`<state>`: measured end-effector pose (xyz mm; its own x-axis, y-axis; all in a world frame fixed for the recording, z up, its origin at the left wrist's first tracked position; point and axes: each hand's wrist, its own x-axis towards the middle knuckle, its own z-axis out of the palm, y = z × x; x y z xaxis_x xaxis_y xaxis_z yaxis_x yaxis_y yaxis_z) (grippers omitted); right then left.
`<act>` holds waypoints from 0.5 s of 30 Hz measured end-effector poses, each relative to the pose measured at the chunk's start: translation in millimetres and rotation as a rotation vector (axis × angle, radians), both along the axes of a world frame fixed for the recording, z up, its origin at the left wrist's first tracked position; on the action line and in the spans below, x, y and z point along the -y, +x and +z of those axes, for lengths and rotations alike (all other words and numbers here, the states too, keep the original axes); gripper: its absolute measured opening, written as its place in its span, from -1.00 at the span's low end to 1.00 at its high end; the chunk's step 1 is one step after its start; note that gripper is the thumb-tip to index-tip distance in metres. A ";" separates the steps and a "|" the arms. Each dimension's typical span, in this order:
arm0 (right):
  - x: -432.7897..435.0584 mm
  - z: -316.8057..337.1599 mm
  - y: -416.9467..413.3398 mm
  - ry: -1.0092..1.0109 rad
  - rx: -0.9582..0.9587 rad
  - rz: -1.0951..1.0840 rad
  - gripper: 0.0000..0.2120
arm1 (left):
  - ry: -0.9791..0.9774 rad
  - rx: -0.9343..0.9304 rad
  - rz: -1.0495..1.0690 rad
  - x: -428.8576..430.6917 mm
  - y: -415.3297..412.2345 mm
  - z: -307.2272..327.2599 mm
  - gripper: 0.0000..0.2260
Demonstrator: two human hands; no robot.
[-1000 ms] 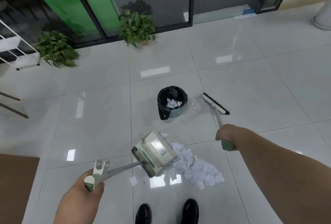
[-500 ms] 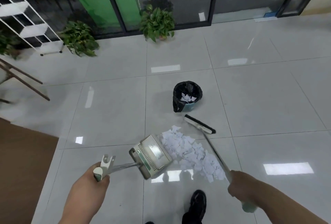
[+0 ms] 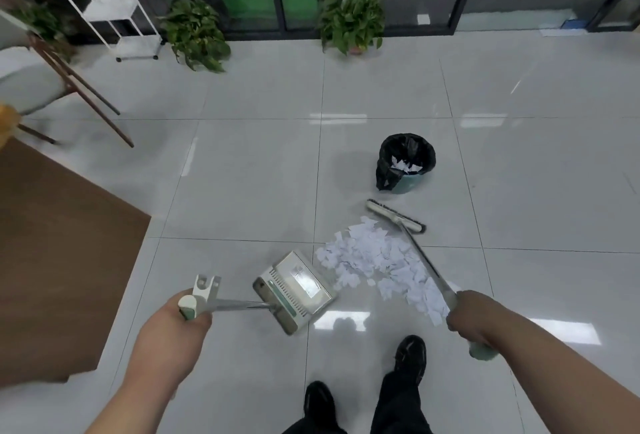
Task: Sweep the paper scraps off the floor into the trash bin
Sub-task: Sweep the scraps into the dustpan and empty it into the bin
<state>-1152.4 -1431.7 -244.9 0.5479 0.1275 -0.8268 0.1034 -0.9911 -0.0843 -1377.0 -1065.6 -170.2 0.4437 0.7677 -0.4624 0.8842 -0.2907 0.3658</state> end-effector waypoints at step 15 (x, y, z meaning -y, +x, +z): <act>-81.5 -29.0 -85.5 -0.116 -0.101 0.182 -0.63 | -0.099 -0.017 -0.025 -51.1 -10.7 -81.3 -0.86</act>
